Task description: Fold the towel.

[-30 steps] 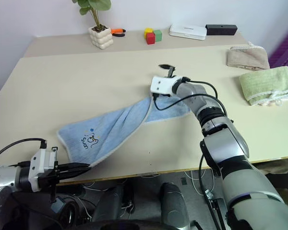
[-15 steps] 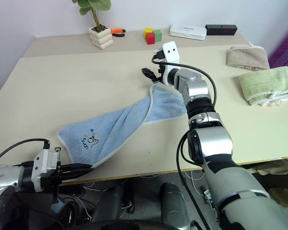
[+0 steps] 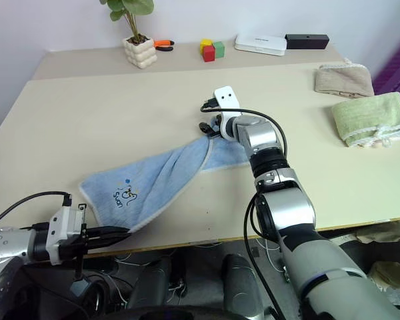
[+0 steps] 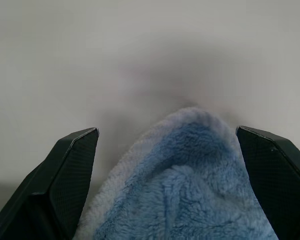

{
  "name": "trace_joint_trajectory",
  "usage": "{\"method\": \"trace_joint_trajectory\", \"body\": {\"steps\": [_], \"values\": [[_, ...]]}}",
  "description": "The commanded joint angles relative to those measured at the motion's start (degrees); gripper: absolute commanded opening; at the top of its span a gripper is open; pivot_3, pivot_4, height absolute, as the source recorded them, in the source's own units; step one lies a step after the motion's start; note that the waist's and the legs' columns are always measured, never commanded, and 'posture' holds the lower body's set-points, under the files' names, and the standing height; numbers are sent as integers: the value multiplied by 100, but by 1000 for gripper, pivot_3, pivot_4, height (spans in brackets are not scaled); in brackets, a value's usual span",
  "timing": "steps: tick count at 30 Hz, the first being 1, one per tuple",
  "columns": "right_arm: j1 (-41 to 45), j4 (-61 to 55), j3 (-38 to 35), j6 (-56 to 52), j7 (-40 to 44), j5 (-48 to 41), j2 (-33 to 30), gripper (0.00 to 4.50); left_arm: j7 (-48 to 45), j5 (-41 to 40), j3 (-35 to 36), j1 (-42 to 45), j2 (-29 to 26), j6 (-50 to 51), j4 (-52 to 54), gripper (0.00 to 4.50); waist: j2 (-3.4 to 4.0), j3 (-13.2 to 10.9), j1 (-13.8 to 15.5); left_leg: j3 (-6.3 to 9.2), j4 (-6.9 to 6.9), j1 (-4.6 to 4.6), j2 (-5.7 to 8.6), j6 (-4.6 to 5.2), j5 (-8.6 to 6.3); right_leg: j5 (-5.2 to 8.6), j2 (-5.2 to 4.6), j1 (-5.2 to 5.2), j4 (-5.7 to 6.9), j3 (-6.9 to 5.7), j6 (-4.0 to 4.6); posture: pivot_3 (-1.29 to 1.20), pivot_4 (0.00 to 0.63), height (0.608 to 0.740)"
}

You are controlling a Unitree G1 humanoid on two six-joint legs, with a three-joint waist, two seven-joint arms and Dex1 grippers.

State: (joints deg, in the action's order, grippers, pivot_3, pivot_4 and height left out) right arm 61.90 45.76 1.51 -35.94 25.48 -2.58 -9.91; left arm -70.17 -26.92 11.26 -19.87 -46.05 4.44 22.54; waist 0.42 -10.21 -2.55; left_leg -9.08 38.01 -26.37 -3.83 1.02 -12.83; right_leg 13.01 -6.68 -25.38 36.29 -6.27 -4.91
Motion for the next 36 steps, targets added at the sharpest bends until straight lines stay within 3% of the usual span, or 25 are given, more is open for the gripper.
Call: {"method": "trace_joint_trajectory", "body": {"steps": [1, 7, 13, 18, 25, 29, 33, 36], "values": [[35, -205, -21, 39, -28, -35, 25, 3219, -3, -20, -13, 5, 11, -92, 38, 0, 0, 0, 3, 0, 0, 0, 0, 0, 0, 0, 0, 0, 0, 0, 0, 0, 150, 740], [7, -233, 35, 42, -2, 23, -86, 19, 20, -4, -63, 63, -1, -72, 40, 0, 0, 0, 1, 0, 0, 0, 0, 0, 0, 0, 0, 0, 0, 0, 0, 0, 150, 740], [34, -402, -293, -62, -54, -221, -208, 19, 54, -9, -112, 132, -19, -34, 54, 0, 0, 0, 3, 0, 0, 0, 0, 0, 0, 0, 0, 0, 0, 0, 0, 0, 150, 740], [-228, -1499, -880, -1031, 196, -816, -800, 19, 22, -53, -5, 147, -81, 6, 19, 0, 0, 0, 40, 3, 0, -3, 1, 1, 0, 0, -1, 0, -2, 0, 0, 0, 150, 740], [-1357, -3979, -1032, -2732, 843, -1646, -1859, 19, -161, -43, 149, 218, -208, -111, -332, 0, -1, 1, 26, 9, -1, -1, -1, 20, -12, 0, -2, 0, -2, -1, 1, 0, 150, 740], [-2158, -4855, -859, -2862, 1050, -1747, -2445, 19, -299, -25, 94, 434, -258, -159, -565, 0, -1, 1, 49, 18, -1, -2, 0, 30, -18, 0, -6, -1, -5, -1, 2, 0, 150, 740], [-2785, -5503, -887, -2955, 1175, -2002, -2623, 19, -454, 2, -2, 672, -276, -227, -786, 0, -1, 2, 45, 23, 0, -1, 0, 32, -19, 0, -6, 0, -8, -1, 5, 0, 150, 740], [-3061, -5591, -1166, -3263, 1020, -2218, -2472, 864, -591, 33, -100, 875, -286, -287, -983, 0, -2, 2, 48, 24, -1, -1, 0, 32, -19, -1, -5, -1, -8, -2, 4, 0, 150, 740]]}}
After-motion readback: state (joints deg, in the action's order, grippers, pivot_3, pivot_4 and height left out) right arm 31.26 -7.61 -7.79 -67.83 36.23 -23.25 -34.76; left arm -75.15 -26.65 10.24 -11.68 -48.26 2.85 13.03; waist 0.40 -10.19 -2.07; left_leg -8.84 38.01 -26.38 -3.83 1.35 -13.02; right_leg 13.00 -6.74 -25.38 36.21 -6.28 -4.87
